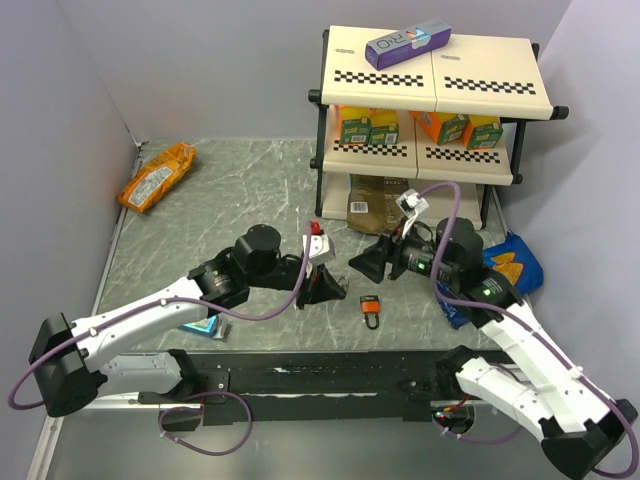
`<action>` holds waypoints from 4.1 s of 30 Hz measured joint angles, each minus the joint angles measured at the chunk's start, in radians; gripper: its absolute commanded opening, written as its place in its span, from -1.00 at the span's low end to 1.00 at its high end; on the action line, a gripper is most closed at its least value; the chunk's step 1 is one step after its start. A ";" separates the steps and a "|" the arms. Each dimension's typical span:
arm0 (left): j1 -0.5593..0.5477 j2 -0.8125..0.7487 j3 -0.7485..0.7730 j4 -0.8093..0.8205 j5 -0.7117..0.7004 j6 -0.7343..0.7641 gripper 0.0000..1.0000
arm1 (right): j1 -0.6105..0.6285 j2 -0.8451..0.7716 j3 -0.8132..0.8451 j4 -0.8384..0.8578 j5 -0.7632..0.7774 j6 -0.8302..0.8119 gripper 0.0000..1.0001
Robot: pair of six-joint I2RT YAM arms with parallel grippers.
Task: Unlock with the key
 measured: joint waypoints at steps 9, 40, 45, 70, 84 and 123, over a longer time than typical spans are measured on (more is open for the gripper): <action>0.000 0.071 0.051 -0.133 0.197 0.019 -0.98 | 0.043 -0.054 0.008 -0.104 -0.118 -0.105 -0.23; 0.000 0.098 0.066 -0.195 0.214 0.028 -0.98 | 0.219 -0.020 0.006 -0.154 -0.148 -0.116 -0.58; 0.000 0.098 0.066 -0.198 0.213 0.028 -0.98 | 0.226 -0.020 0.005 -0.154 -0.144 -0.116 -0.56; 0.001 0.098 0.066 -0.203 0.204 0.021 -0.98 | 0.243 -0.020 -0.021 -0.153 -0.098 -0.116 -1.00; 0.088 0.029 0.055 -0.151 0.133 -0.027 0.72 | 0.246 -0.073 -0.127 -0.047 0.082 -0.057 -1.00; 0.075 -0.093 -0.384 1.024 -0.369 -0.956 0.35 | 0.247 -0.185 -0.388 0.925 0.259 0.171 -1.00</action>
